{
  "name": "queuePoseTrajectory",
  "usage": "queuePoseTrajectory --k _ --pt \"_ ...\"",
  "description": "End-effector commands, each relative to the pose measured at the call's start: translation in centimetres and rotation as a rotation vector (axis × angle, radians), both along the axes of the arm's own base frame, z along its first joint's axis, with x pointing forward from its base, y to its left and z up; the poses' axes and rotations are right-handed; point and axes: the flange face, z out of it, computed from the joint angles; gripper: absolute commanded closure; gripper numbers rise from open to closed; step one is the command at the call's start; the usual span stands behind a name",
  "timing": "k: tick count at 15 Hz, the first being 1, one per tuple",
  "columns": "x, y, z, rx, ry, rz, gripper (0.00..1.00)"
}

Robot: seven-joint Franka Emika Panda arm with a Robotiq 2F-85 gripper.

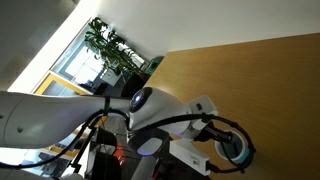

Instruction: Remove the pen from the cup

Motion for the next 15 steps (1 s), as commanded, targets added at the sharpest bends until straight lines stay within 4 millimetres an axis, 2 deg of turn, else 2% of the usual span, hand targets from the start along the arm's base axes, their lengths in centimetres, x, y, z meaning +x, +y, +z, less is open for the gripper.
queuePoseTrajectory --k 1,5,11,15 --pt "0.6 -0.1 -0.4 0.004 -0.001 0.028 0.62" --pt "0.7 -0.1 -0.8 0.008 0.006 0.026 0.70" --pt "0.6 -0.5 -1.3 0.014 0.015 0.020 0.67" --pt "0.7 -0.5 -1.7 0.020 0.020 0.024 0.71"
